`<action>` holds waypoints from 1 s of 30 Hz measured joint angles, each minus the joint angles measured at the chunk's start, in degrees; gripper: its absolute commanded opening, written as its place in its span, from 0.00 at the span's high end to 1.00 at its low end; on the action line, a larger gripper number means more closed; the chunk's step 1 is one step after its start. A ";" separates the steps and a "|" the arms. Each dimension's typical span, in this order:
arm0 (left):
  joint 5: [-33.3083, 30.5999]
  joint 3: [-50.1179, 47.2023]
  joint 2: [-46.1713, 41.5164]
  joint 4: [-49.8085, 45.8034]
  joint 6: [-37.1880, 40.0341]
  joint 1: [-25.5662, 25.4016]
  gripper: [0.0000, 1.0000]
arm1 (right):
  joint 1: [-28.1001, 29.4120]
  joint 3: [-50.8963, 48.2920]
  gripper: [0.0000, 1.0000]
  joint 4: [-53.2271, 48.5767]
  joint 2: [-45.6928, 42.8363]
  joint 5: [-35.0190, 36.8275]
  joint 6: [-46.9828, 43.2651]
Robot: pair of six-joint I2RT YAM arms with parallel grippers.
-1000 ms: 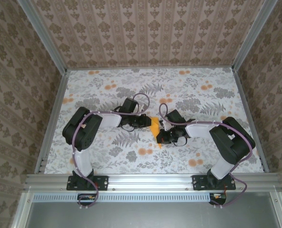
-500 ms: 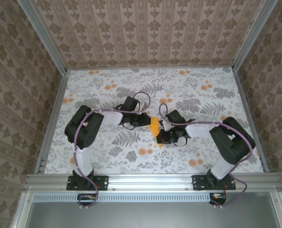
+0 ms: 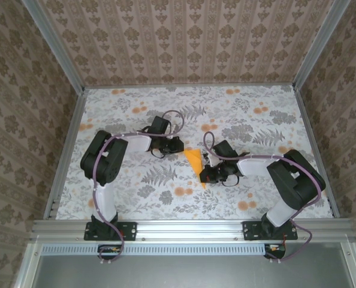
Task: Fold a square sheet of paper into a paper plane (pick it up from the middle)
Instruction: Fold the wing for the fifth time at the center of the table.
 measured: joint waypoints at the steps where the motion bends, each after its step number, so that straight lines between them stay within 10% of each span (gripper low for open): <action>1: -0.13 0.39 0.17 -0.35 0.20 0.28 0.85 | -0.02 -0.04 0.99 -0.13 -0.04 -0.07 0.02; 11: -4.15 1.07 -4.35 -4.13 1.40 1.29 0.86 | -0.02 1.03 1.00 -0.61 0.59 -0.48 2.84; 30: 1.09 -6.47 -5.01 5.95 -9.05 -12.74 0.95 | -0.02 3.65 1.00 0.11 3.21 -0.68 6.99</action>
